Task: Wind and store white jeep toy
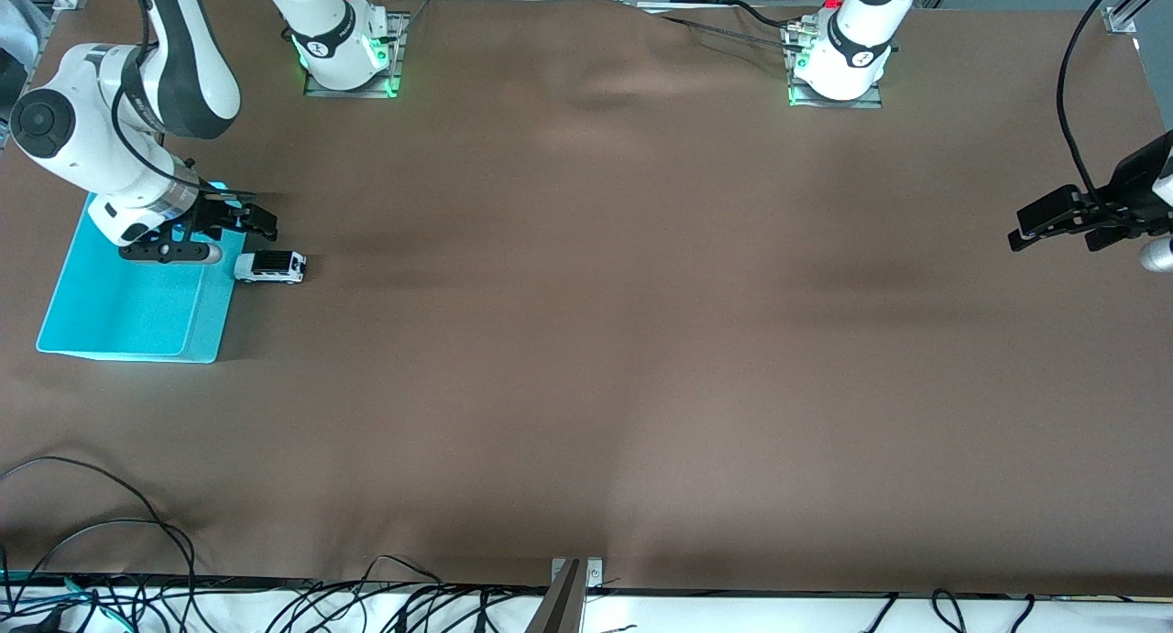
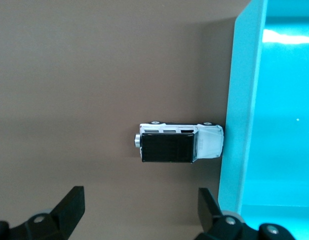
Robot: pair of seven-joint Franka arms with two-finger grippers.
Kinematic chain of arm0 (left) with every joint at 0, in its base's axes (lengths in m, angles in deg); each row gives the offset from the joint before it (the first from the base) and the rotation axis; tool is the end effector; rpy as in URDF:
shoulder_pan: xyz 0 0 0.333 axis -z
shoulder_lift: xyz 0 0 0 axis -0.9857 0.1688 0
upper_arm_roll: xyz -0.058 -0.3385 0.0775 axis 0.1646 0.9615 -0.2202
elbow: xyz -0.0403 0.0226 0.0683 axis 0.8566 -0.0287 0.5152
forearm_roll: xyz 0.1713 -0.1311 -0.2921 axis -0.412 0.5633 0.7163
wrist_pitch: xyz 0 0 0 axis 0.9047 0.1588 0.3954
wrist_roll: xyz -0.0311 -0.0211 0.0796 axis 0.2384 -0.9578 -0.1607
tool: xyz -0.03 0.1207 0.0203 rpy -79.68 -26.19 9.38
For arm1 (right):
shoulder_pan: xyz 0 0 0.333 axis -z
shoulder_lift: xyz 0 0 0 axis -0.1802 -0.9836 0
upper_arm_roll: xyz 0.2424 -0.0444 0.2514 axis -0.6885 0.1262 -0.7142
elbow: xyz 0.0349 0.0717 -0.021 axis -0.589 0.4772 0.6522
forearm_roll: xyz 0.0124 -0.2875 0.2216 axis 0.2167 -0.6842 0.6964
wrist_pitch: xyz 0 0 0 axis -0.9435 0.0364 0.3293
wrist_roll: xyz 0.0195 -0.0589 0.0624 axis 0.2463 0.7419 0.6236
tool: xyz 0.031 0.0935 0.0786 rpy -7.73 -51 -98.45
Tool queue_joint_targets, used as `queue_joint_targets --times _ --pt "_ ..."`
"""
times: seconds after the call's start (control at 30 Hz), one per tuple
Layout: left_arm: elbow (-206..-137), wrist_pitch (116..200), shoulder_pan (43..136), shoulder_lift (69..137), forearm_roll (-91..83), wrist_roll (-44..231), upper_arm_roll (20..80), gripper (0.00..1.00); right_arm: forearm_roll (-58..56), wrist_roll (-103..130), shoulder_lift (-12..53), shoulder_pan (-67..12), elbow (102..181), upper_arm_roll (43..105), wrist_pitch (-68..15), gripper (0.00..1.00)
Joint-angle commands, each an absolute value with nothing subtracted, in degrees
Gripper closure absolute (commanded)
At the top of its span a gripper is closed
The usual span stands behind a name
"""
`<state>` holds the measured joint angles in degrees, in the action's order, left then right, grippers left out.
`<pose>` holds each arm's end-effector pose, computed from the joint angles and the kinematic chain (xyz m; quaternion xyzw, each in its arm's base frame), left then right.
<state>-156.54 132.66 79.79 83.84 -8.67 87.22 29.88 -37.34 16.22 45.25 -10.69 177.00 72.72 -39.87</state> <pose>0.5657 0.0139 0.6206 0.9990 0.0241 0.0005 0.0363 0.4681 -0.0298 0.3710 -0.9991 0.0146 0.0396 0.0072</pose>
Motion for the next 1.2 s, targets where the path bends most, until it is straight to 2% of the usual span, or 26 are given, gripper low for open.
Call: queue_joint_targets --times 0.0,0.1,0.3,0.63,1.17 --pt "-156.6 132.2 81.2 84.0 -11.2 85.7 29.9 0.00 -37.8 23.1 47.2 -9.7 179.4 72.5 -41.3 0.00" --pt "-156.6 132.2 81.4 84.1 -15.9 85.8 32.3 0.00 -37.9 29.0 47.0 -9.7 181.3 72.4 -43.9 0.00" --pt "-156.4 132.2 80.5 84.1 -16.0 85.8 32.6 0.00 -37.9 43.5 46.4 -9.7 186.6 72.3 -52.6 0.00" --pt "-155.7 132.0 81.4 84.4 -16.1 86.5 32.7 0.00 -37.7 57.9 45.0 -9.7 188.0 72.4 -54.5 0.00" --pt "-156.1 132.0 79.2 83.7 -9.5 86.2 32.8 0.00 -37.5 79.1 41.7 -9.4 190.2 72.4 -65.9 0.00"
